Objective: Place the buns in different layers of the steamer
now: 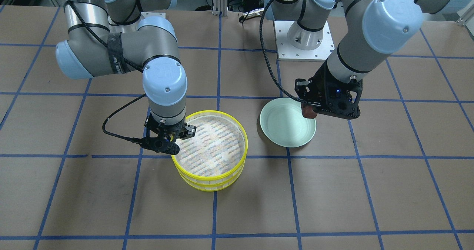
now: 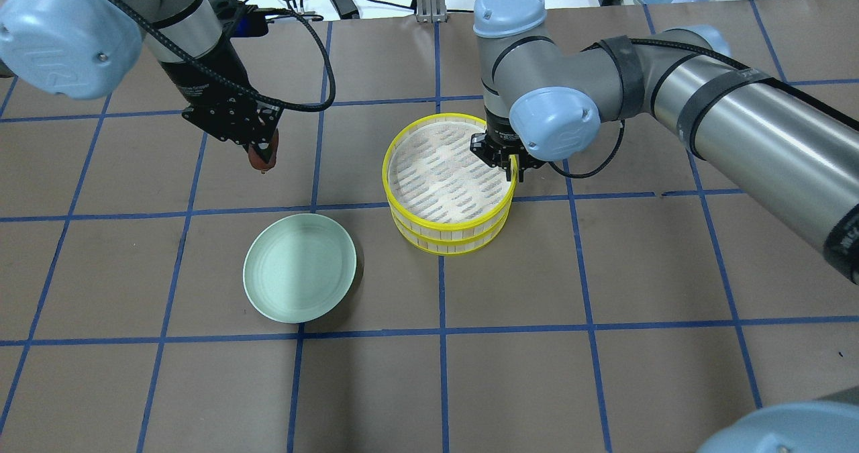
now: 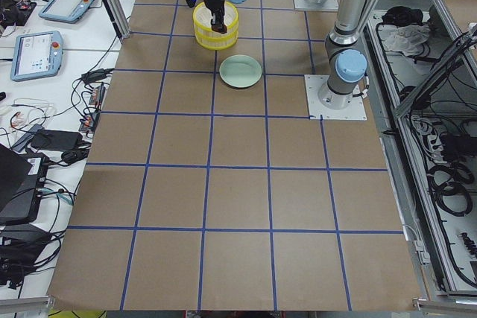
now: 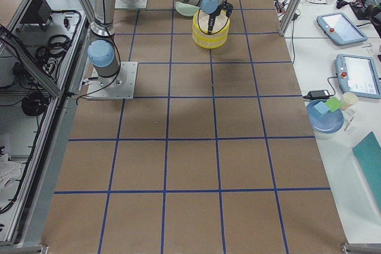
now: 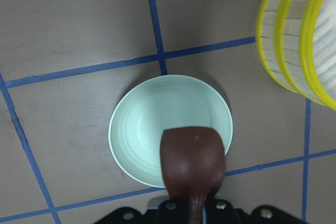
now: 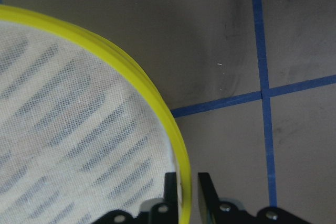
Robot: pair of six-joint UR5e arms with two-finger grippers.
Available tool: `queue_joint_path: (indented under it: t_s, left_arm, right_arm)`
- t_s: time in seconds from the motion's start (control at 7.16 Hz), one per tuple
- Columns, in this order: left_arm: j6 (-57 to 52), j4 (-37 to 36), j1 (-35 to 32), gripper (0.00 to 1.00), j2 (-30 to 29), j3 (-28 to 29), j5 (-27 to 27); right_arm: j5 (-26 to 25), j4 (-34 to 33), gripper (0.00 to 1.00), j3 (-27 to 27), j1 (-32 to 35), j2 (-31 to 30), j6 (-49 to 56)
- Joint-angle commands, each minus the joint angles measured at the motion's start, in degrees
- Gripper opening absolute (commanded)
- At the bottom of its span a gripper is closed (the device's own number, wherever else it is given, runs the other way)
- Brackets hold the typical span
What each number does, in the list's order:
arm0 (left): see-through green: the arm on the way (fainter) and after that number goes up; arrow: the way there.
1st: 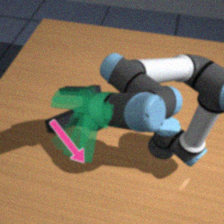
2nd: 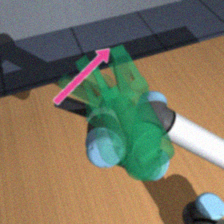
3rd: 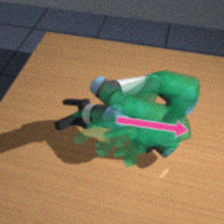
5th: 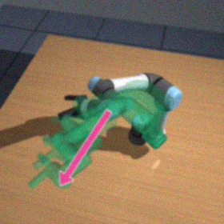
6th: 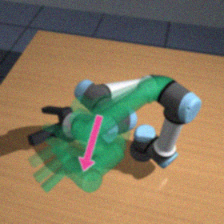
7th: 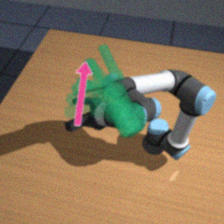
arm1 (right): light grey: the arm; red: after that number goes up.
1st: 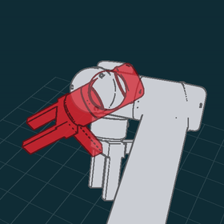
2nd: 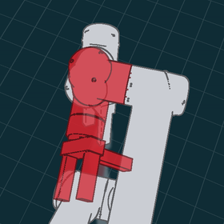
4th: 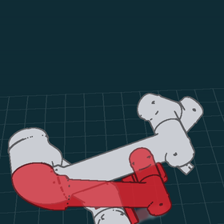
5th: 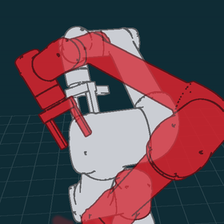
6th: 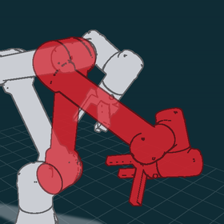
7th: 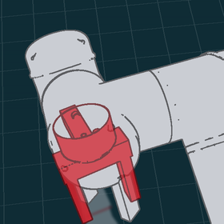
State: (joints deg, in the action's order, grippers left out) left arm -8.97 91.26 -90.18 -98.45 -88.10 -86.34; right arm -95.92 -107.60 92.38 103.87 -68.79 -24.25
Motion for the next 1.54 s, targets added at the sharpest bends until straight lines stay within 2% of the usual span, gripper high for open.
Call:
queue_joint_path:
  t_s: [0.0,0.14,0.28,0.42,0.56,0.7,0.84,0.98,1.12,1.26,1.4]
  left_arm:
    - [4.8,-3.3,-3.2,0.00,-0.2,0.0,0.8]
    - [8.1,-5.8,-3.9,0.00,-0.6,-0.1,4.6]
    - [12.6,-8.6,-4.8,0.00,-1.1,-0.9,5.6]
    - [16.4,-10.4,-6.0,0.00,-1.9,-1.0,7.3]
    - [19.2,-14.7,-6.2,0.00,-3.4,-1.2,13.3]
    - [25.9,-17.9,-7.5,0.00,-5.1,-1.2,15.3]
    - [28.3,-19.4,-10.2,0.00,-6.6,-1.2,15.2]
    - [29.6,-20.5,-11.7,0.00,-8.1,-1.2,14.9]
    - [33.6,-22.2,-12.4,0.04,-9.3,-1.2,14.8]
    - [36.0,-22.8,-13.3,0.16,-10.0,-1.2,14.7]
    - [36.1,-22.9,-13.8,0.82,-10.2,-1.2,14.5]
  right_arm:
    - [0.6,0.4,1.00,-0.7,-0.2,-6.7,2.1]
    - [0.4,2.6,0.99,-0.8,-1.5,-13.4,5.0]
    - [0.5,8.0,0.99,-1.2,-2.8,-20.6,5.8]
    - [2.3,12.8,1.00,-2.4,-3.8,-24.6,5.9]
    - [3.0,18.2,1.00,-5.5,-4.4,-24.8,6.8]
    - [3.3,24.0,0.99,-6.6,-7.3,-24.8,12.5]
    - [2.9,28.2,0.97,-6.4,-9.2,-25.4,19.8]
    - [3.0,28.2,0.96,-6.2,-9.3,-25.6,22.2]
    - [3.2,28.0,0.95,-6.0,-9.4,-25.6,22.5]
    - [3.2,23.1,0.96,-6.0,-10.6,-25.1,24.5]
    - [3.4,18.4,0.99,-6.1,-12.4,-24.9,23.6]
